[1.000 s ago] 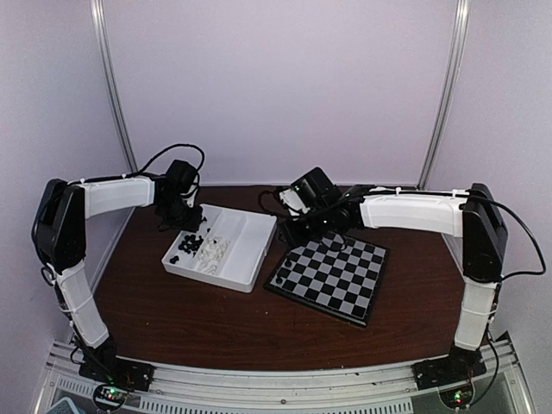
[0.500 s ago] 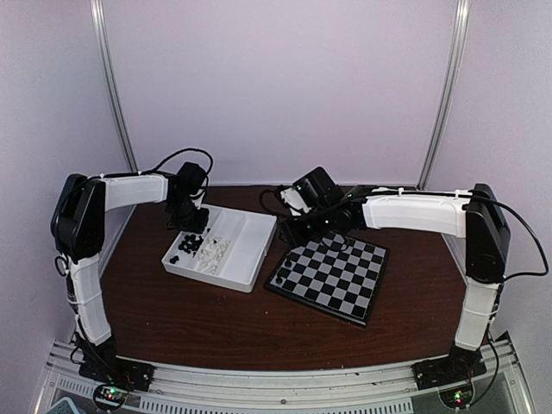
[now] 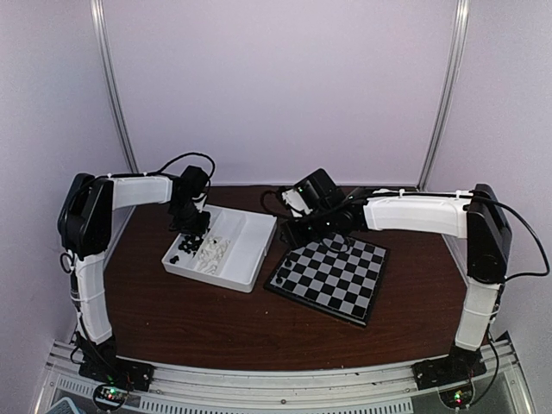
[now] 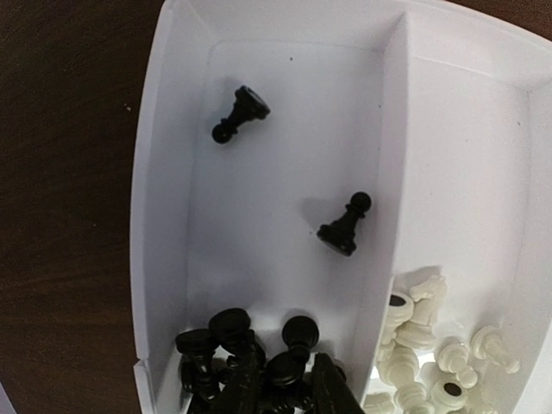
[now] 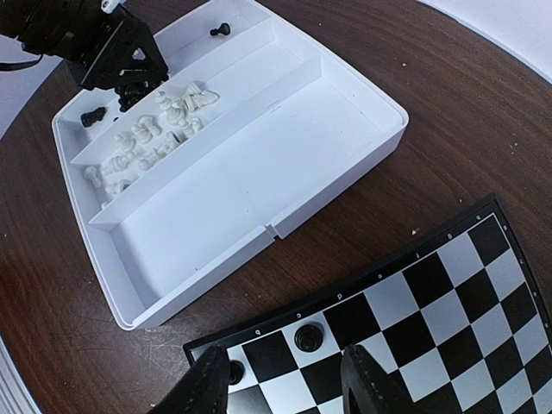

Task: Set up the chess pieces on the board
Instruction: Pick up the chess piece from the storage box.

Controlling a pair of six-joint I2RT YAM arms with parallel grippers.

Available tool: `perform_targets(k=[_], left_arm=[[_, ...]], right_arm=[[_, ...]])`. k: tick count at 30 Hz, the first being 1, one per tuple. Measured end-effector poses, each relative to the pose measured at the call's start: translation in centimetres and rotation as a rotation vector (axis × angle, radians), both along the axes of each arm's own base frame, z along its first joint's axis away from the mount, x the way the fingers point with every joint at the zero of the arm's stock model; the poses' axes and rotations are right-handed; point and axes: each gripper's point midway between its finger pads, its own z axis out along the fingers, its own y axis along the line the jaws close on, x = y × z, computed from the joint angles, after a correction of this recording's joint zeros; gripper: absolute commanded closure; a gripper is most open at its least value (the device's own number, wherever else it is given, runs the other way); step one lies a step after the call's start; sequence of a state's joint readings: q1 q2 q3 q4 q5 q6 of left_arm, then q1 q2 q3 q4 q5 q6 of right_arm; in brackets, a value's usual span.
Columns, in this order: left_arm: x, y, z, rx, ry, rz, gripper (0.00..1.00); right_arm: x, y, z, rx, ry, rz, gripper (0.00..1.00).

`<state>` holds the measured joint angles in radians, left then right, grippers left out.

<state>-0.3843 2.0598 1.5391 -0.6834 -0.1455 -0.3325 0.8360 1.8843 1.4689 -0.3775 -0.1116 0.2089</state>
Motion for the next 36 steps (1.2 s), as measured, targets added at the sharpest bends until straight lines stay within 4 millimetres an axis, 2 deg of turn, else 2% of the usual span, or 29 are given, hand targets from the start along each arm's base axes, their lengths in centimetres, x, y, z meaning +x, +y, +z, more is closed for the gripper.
perform_targets(k=[6, 12, 18, 23, 27, 36], left_arm=[[0.2, 0.1, -0.7, 0.001, 0.014, 0.002, 0.78], [0.1, 0.0, -1.4, 0.0, 0.029, -0.002, 0.87], [0.3, -0.2, -1.1, -0.005, 0.021, -0.007, 0.9], [0.5, -0.3, -1.0, -0.005, 0.018, -0.011, 0.88], [0.4, -0.3, -1.0, -0.006, 0.019, -0.011, 0.98], [0.0, -0.3, -0.4, -0.009, 0.034, -0.018, 0.98]], right_arm=[[0.0, 0.0, -0.1, -0.001, 0.001, -0.001, 0.53], [0.0, 0.0, -0.1, -0.001, 0.002, -0.001, 0.53], [0.0, -0.1, -0.1, -0.002, 0.003, -0.001, 0.53], [0.0, -0.1, -0.2, -0.001, 0.004, -0.003, 0.53], [-0.1, -0.1, -0.3, -0.001, 0.005, -0.004, 0.53], [-0.1, -0.2, -0.4, 0.0, 0.003, -0.008, 0.53]])
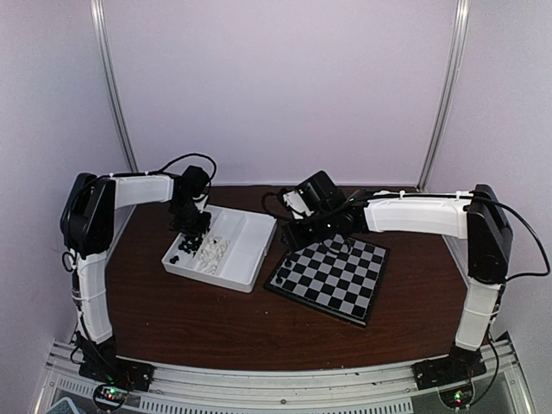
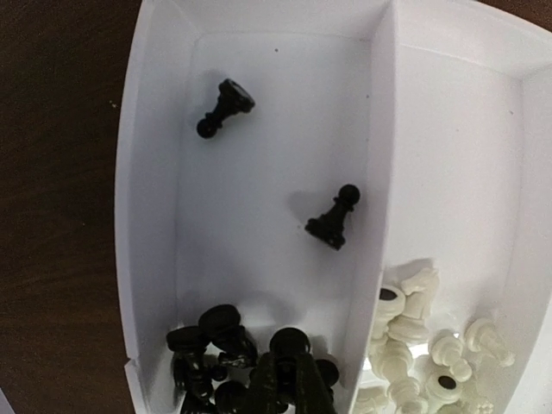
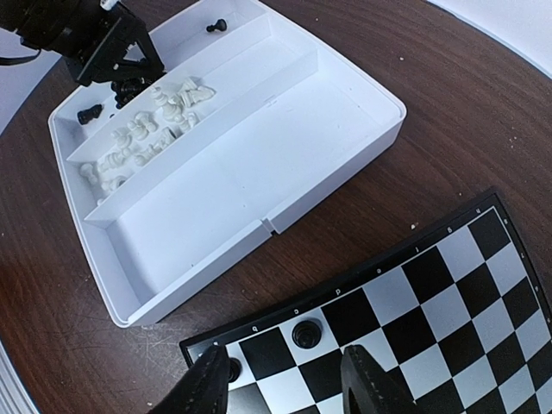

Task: Set up the chess pieces on the board
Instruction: Pick up the chess piece from the storage box.

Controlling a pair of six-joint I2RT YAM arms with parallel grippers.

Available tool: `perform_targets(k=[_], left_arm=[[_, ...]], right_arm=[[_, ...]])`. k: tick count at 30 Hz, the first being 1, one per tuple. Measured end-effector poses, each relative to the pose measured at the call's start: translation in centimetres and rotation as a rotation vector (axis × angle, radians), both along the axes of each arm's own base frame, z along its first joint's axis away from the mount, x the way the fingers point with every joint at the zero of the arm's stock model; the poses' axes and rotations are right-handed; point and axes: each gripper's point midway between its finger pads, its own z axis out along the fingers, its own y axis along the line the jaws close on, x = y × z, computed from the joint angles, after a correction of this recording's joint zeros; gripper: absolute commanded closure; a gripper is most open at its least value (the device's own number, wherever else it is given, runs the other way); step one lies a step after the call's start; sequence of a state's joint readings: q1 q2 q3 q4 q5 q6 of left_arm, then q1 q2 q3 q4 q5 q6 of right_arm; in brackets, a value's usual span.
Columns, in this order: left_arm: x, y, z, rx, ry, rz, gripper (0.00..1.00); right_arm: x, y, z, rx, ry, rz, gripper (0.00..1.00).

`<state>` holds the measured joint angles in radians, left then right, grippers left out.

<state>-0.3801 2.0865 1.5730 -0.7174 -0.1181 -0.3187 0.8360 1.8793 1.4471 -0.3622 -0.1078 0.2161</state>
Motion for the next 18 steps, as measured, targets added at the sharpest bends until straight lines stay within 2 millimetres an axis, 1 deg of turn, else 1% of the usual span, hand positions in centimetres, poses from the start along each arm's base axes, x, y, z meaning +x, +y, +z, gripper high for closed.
perform_targets(k=[2, 4, 7, 9, 12, 15, 17, 18], left_arm=[[-0.1, -0.1, 0.7, -0.01, -0.006, -0.002, 0.98], [-0.3, -0.2, 2.2, -0.03, -0.026, -0.006, 1.0], [-0.6, -0.7, 5.2, -0.08, -0.073, -0.019, 1.0], [-0.8, -1.4, 7.2, -0.121, -0.104, -0.036, 1.0], [-1.7, -2.5, 9.6, -0.156, -0.139, -0.067, 1.0], [-3.7, -4.9, 10.9, -0.177, -0.145, -0.134, 1.0], [-5.4, -7.1, 11.3, -0.186, -0.138, -0.194, 1.0], [-6.5, -8.6, 11.4, -0.19, -0.132, -0.234, 1.0]], right_arm=[[-0.2, -0.2, 0.0, -0.002, 0.001, -0.003, 0.53], [-0.2, -0.4, 0.2, 0.002, -0.005, -0.005, 0.53], [0.0, -0.4, 1.1, 0.02, -0.024, -0.014, 0.53], [0.0, -0.5, 1.5, 0.031, -0.034, -0.024, 0.53], [-0.1, -1.0, 1.8, 0.037, -0.046, -0.042, 0.53], [-0.2, -2.0, 1.9, 0.032, -0.054, -0.066, 0.53], [0.0, -2.8, 2.2, 0.029, -0.065, -0.1, 0.54], [0.2, -3.4, 2.3, 0.025, -0.072, -0.125, 0.54]])
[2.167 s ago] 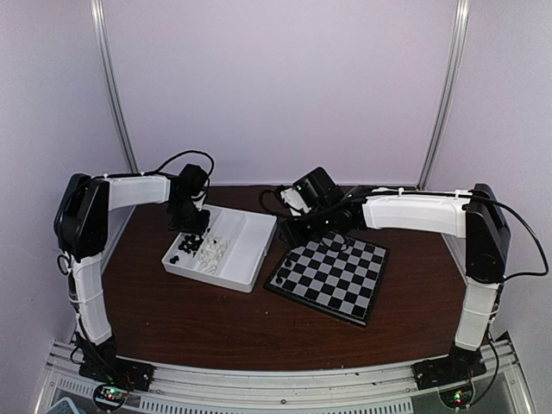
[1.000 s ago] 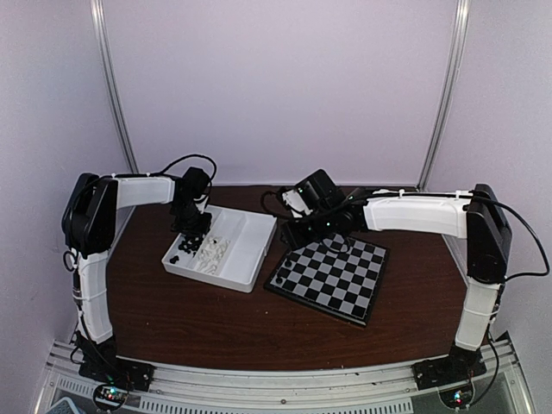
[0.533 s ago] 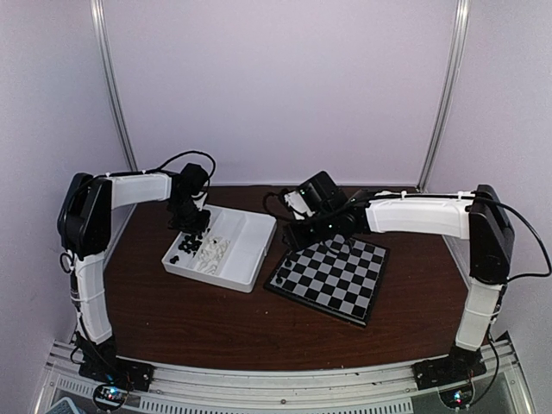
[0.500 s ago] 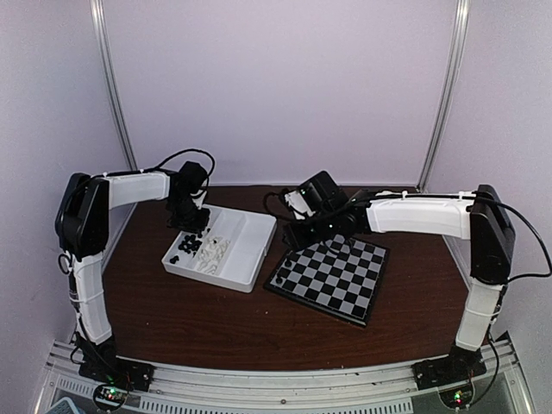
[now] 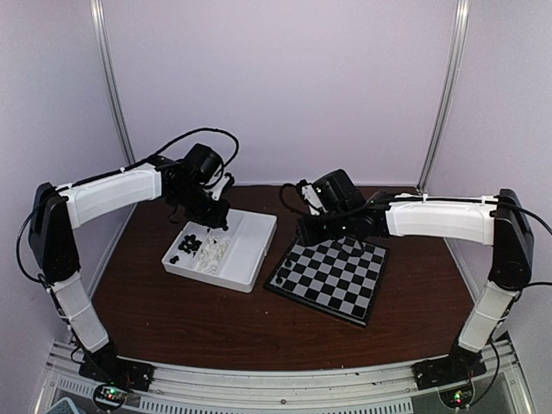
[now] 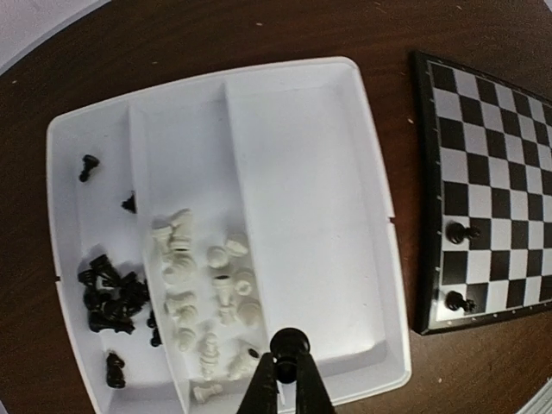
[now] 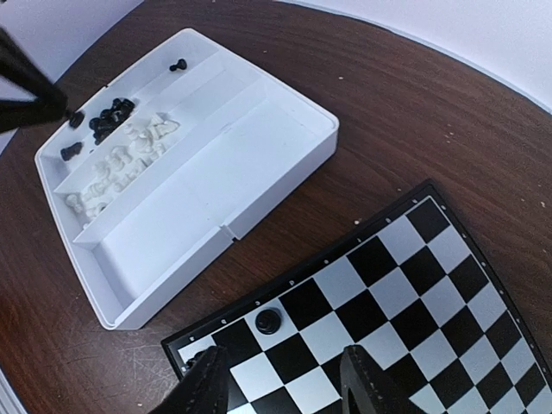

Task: Set up the chess pieces on the board
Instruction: Pick up the chess piece from the storage box, then place the chess piece on the chessboard.

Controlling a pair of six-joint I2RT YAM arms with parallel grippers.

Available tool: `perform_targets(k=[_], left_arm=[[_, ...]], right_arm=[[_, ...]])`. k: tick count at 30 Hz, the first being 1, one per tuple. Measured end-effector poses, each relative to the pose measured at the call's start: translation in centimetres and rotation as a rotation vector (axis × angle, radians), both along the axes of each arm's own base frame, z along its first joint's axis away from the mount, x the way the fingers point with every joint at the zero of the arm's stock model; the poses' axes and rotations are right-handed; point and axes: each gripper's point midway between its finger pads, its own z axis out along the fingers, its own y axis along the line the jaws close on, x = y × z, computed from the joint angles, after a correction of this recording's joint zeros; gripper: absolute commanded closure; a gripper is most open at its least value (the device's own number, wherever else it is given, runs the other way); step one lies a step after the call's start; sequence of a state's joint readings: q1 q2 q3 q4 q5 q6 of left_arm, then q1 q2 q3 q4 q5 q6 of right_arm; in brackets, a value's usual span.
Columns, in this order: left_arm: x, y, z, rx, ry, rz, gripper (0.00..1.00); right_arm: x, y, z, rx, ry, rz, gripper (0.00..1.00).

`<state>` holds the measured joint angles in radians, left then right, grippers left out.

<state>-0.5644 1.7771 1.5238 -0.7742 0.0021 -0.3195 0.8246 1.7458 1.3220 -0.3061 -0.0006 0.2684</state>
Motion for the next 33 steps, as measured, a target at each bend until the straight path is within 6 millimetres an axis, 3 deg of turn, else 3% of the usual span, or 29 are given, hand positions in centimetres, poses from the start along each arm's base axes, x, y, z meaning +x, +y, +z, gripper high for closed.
perform_targets(k=[7, 12, 18, 27, 33], left_arm=[[-6.6, -7.4, 0.2, -0.008, 0.007, -0.222, 1.0], [-9.9, -10.7, -0.4, -0.017, 0.002, -0.341, 1.0], [-11.6, -13.6, -0.7, -0.036, -0.029, -0.452, 1.0], [-13.6, -17.1, -5.8, 0.053, 0.006, -0.599, 1.0], [-14.0, -18.1, -7.2, 0.083, 0.009, -0.648, 1.0]], right_arm=[[1.5, -5.0, 0.4, 0.009, -0.017, -0.188, 0.55], [2.1, -8.4, 0.2, 0.037, -0.011, -0.311, 0.55], [1.4, -10.7, 0.2, 0.065, -0.017, -0.384, 0.55], [1.3, -12.0, 1.3, 0.112, -0.042, -0.435, 0.55], [1.0, -12.7, 0.6, 0.107, -0.039, -0.453, 0.55]])
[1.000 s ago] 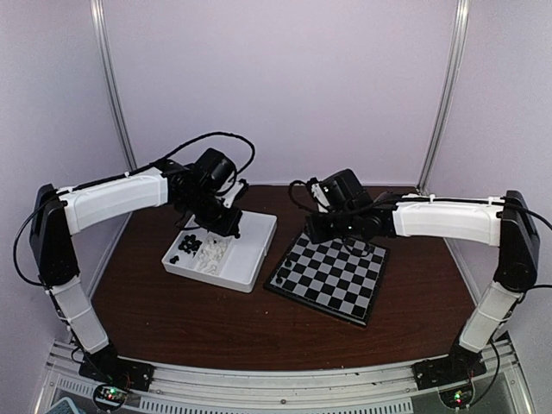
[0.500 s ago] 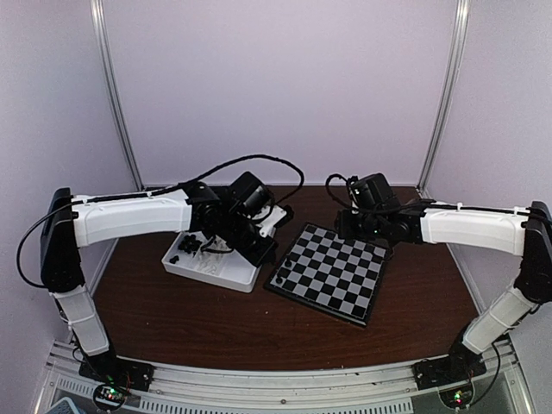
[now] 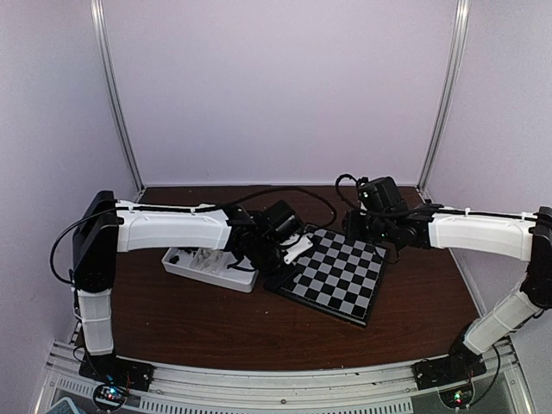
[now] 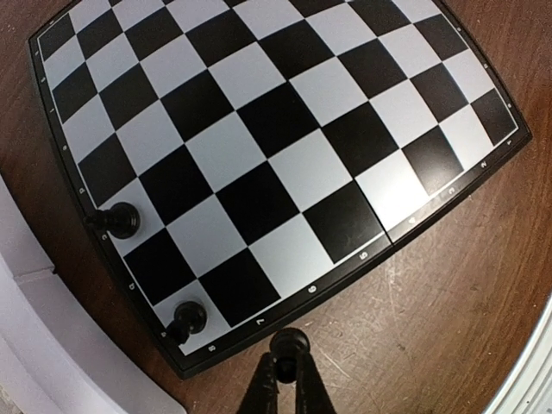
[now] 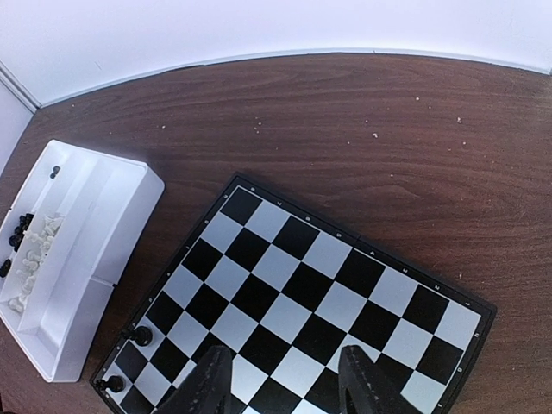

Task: Set up the chess pieces on the board
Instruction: Place the chess piece on the chessboard.

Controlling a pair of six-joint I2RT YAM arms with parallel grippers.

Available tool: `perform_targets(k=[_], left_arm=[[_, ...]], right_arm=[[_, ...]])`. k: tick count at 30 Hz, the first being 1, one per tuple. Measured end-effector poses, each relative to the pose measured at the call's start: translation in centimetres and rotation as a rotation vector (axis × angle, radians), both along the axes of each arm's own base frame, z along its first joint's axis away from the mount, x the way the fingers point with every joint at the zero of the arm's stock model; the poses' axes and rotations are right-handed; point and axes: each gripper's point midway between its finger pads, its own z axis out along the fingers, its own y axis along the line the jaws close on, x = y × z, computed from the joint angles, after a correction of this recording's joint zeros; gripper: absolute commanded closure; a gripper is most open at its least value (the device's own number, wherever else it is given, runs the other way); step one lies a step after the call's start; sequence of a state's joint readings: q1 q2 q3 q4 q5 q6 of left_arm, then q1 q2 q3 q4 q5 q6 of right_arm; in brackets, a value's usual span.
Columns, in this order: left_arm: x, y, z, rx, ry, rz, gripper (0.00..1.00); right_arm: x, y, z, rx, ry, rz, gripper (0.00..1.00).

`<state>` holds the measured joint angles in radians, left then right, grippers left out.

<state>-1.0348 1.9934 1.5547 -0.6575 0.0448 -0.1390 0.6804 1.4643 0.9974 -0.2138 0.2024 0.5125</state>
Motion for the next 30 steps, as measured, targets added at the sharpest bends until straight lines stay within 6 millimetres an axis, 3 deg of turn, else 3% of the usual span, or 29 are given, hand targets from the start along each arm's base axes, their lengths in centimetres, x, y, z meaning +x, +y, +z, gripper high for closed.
perform_targets(k=[16, 30], left_arm=[[1.7, -0.1, -2.5, 0.079, -0.058, 0.002, 1.0], [2.9, -0.2, -3.1, 0.112, -0.099, 0.023, 0.98]], right_arm=[[0.2, -0.7, -0.3, 0.009, 0.003, -0.024, 0.55], [0.0, -0.9, -0.1, 0.011, -0.001, -0.025, 0.55]])
